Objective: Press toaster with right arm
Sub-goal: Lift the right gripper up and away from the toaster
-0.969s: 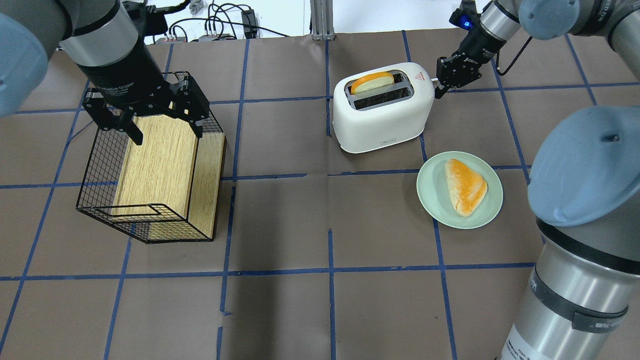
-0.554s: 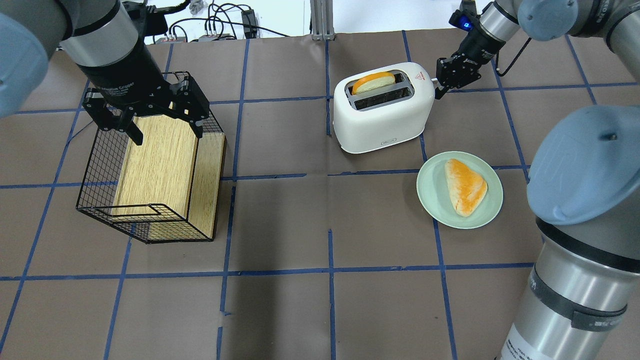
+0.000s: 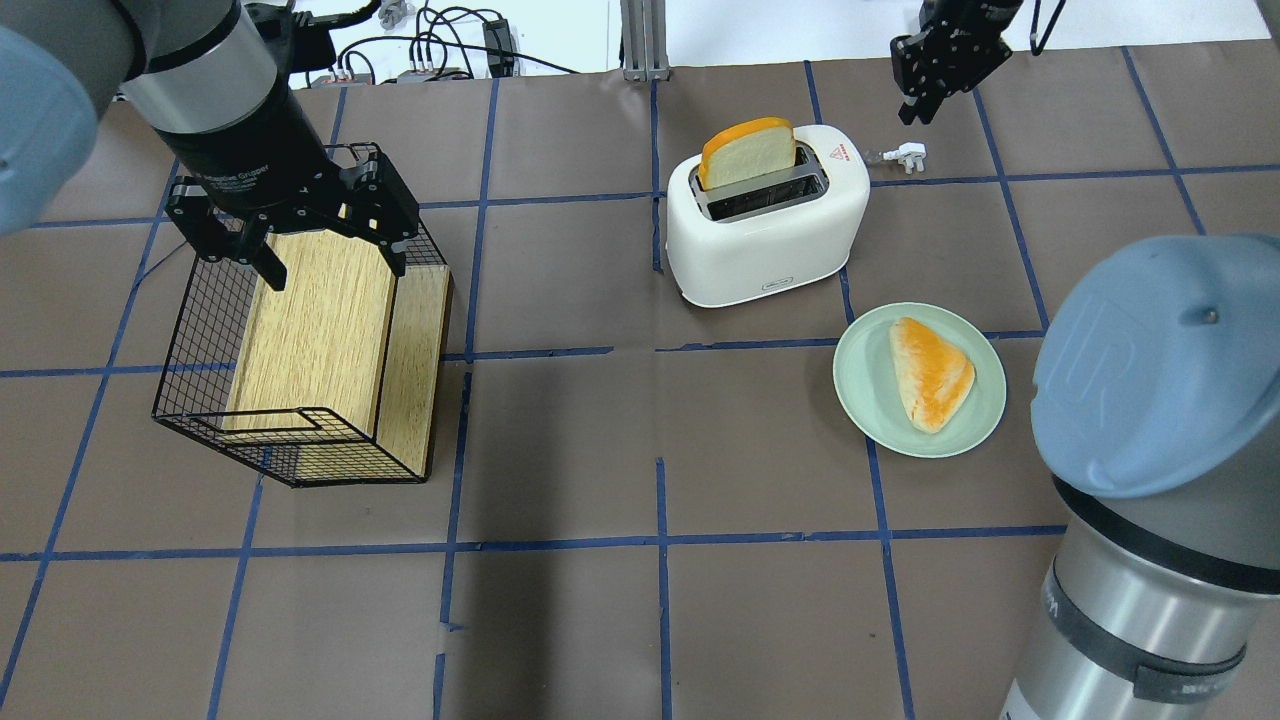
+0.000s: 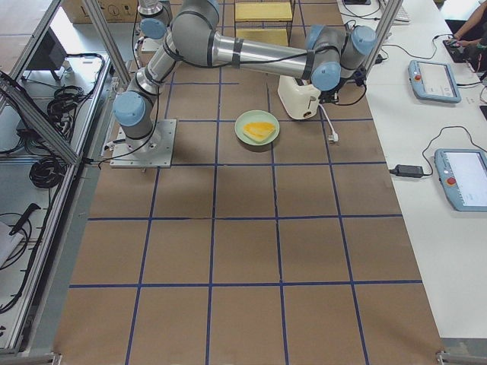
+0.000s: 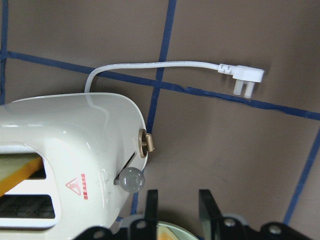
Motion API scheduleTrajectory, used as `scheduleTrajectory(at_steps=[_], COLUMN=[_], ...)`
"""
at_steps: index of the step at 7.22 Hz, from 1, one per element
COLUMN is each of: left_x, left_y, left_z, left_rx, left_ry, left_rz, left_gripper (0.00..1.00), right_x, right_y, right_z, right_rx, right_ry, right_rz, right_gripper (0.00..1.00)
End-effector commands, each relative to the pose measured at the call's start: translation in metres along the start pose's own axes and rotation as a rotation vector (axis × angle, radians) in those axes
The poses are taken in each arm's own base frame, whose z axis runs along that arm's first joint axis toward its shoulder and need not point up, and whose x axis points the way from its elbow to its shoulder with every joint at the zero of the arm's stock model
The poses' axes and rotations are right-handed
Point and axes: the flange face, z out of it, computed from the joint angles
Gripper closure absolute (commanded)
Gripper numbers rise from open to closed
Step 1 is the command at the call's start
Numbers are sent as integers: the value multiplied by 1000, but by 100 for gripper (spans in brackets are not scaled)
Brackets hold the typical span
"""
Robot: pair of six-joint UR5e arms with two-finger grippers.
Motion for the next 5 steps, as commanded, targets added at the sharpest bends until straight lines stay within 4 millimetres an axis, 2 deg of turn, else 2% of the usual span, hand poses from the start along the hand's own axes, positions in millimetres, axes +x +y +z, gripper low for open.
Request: scheduleTrajectory(at_steps=[1,3,5], left_x=[0,0,0], left_y=[0,0,0], left_z=[0,0,0], left_rx=[-1,-1,-1], left_ry=[0,0,0], left_rz=[0,0,0], left_gripper=[0,0,0], right_x=[-25,-38,-50], right_y=[8,6,24], right_z=[-40,-62,-90], right_rx=[-6,95,107], right_ry=[209,218,196], right_rz=[-42,-50,-52], right_gripper=[0,0,0])
